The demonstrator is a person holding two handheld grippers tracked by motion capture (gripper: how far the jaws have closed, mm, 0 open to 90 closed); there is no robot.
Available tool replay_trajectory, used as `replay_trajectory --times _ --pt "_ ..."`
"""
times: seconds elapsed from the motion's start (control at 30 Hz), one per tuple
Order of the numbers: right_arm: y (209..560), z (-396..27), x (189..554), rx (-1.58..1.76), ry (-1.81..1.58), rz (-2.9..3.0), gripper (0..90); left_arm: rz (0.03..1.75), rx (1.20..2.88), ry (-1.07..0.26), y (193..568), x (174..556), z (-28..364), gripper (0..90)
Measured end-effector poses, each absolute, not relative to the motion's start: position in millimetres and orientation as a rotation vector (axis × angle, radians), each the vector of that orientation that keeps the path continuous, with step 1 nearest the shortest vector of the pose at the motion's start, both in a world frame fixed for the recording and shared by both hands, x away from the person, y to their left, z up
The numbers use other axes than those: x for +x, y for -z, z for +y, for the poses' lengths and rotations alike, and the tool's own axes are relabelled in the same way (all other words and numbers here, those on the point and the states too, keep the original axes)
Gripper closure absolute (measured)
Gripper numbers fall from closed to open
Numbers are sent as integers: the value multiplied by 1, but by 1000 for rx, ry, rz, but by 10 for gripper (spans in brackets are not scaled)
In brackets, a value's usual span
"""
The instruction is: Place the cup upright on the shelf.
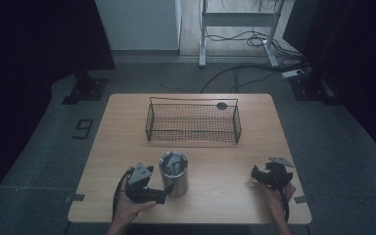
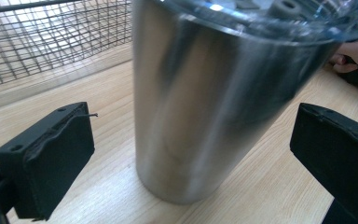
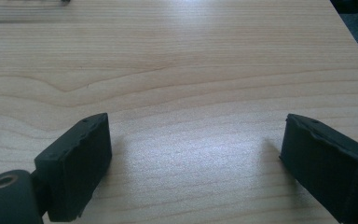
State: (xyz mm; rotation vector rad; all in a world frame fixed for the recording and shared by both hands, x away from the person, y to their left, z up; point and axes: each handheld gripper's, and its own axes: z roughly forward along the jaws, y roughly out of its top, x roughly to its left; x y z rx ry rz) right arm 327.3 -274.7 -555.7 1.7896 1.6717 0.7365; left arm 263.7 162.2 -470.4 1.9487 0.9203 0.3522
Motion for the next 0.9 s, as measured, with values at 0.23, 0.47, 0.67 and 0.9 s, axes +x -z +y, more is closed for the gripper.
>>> replay_trajectory --times 0.23,0.47,0.67,0.9 --pt "555 -275 327 1786 -735 1674 94 899 1954 -350 467 269 146 0" --pt "555 -275 327 1792 -734 1664 99 919 1954 -348 467 281 136 0" --pt "555 -275 327 1794 -735 1661 101 932 1959 -360 469 289 125 0" --pt "555 -275 327 1794 -735 1659 104 946 1943 -390 471 294 118 0"
